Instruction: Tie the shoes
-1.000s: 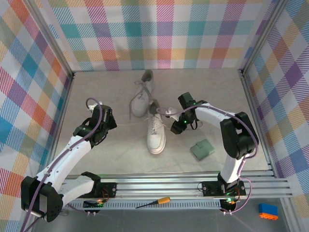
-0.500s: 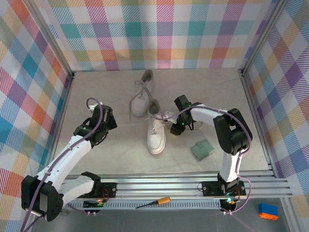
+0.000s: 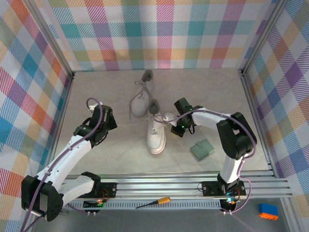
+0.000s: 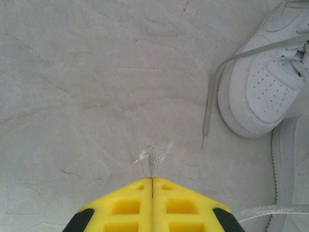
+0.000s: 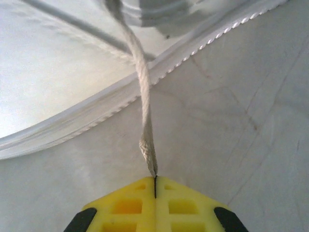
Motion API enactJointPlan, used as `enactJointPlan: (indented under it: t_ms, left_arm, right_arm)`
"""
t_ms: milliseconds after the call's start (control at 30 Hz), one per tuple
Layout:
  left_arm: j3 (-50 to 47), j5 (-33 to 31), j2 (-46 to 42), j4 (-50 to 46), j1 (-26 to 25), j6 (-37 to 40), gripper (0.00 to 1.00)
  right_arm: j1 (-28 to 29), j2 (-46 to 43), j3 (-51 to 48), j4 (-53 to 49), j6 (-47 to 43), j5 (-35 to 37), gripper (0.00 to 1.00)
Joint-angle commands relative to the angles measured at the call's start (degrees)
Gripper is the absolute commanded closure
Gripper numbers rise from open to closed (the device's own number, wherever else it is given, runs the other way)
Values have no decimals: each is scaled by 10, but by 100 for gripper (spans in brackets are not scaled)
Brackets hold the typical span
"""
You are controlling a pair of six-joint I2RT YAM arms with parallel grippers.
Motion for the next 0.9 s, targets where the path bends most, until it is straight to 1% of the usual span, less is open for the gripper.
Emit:
enactJointPlan:
  t_ms: [0,100,133,200,267,333,433,500,633,767,867]
  left_arm:
    - [19,13,-11,-13,-2,1,100]
    - [23,20,-15,-17,-2,2,100]
    - [24,22,-17,-17,-2,2,100]
    - [25,27,-21,-17,-2,4,100]
    - [28,36,-21,-16,-2,4,100]
    - [29,45,-19,-14,-3,5,100]
    - [31,50,-18,-15,-3,4,100]
    - [30,52,-18,-15,-3,4,100]
    - [30,55,-21,-19,-3,-1,100]
    - [30,57,-22,-25,-3,-7,100]
    - [30,58,-21,-27,-4,-10,100]
  right_arm:
    - [5,-92,11,-29,171,-81,100]
    - [6,-126,29,-69,287,-157,100]
    - [8,-133,31,-72,336,-195,100]
    - [19,-141,40,-57,382,-269,100]
    - [38,-146,48,-20,433,-314,100]
    - [57,-151,60,39,489,-351,100]
    - [79,-148,77,159,597,-367,100]
    - [92,-135,84,257,671,-369,100]
    - [101,-97,82,504,835,-323,100]
    - [101,-55,98,653,943,-248,100]
    - [101,-35,86,729,1015,-153,100]
